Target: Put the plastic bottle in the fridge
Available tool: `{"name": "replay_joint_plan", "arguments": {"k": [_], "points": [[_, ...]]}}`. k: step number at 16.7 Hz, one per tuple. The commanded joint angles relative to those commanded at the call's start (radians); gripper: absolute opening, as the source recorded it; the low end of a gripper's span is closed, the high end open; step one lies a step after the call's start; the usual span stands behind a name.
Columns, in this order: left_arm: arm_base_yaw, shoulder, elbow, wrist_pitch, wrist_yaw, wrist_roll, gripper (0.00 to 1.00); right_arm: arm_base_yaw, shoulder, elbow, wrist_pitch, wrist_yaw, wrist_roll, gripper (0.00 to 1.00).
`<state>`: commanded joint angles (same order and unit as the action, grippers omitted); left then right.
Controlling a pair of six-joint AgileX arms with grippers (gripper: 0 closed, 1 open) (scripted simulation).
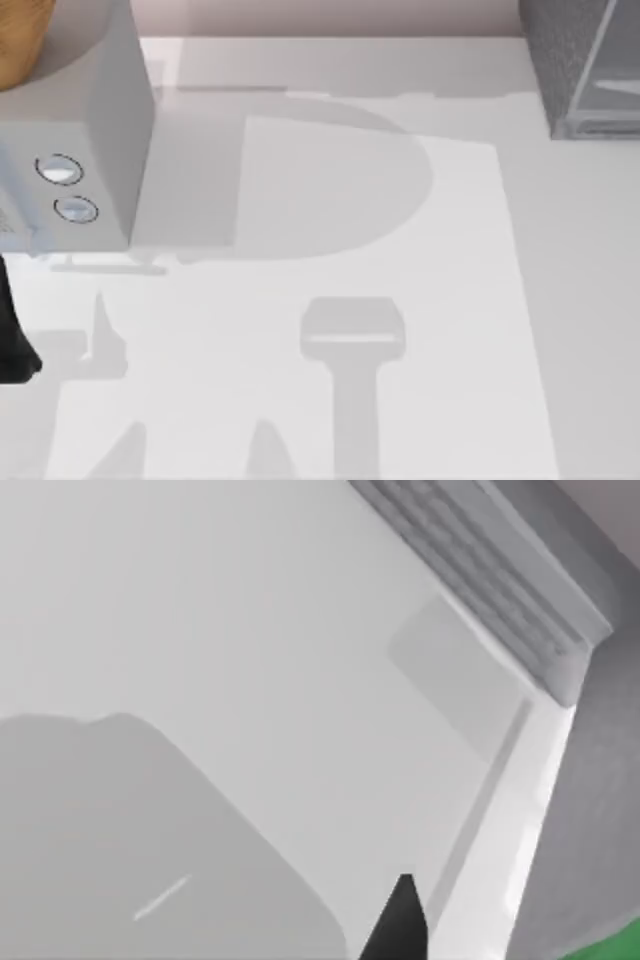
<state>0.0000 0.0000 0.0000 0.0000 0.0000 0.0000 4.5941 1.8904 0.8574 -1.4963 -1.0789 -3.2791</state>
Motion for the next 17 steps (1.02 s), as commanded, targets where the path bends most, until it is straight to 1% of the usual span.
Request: {"name": "replay_joint_plan", "arguments": {"k": [2,8,10,17], "points": [[0.000,0.000,0.000,0.000,0.000,0.000,1.00,-0.229,-0.135,-0.003,0.106,0.055,0.199,0.01],[0.000,0.000,0.000,0.000,0.000,0.000,1.00,-1.027,-0.527,-0.056,0.418,0.218,0.820,0.01],[0.000,0.000,0.000,0.000,0.000,0.000,1.00,-1.265,-0.626,-0.090,0.496,0.262,1.002,0.01],[0.000,0.000,0.000,0.000,0.000,0.000,1.00,-1.948,-0.916,-0.219,0.726,0.390,1.559,0.01]]}}
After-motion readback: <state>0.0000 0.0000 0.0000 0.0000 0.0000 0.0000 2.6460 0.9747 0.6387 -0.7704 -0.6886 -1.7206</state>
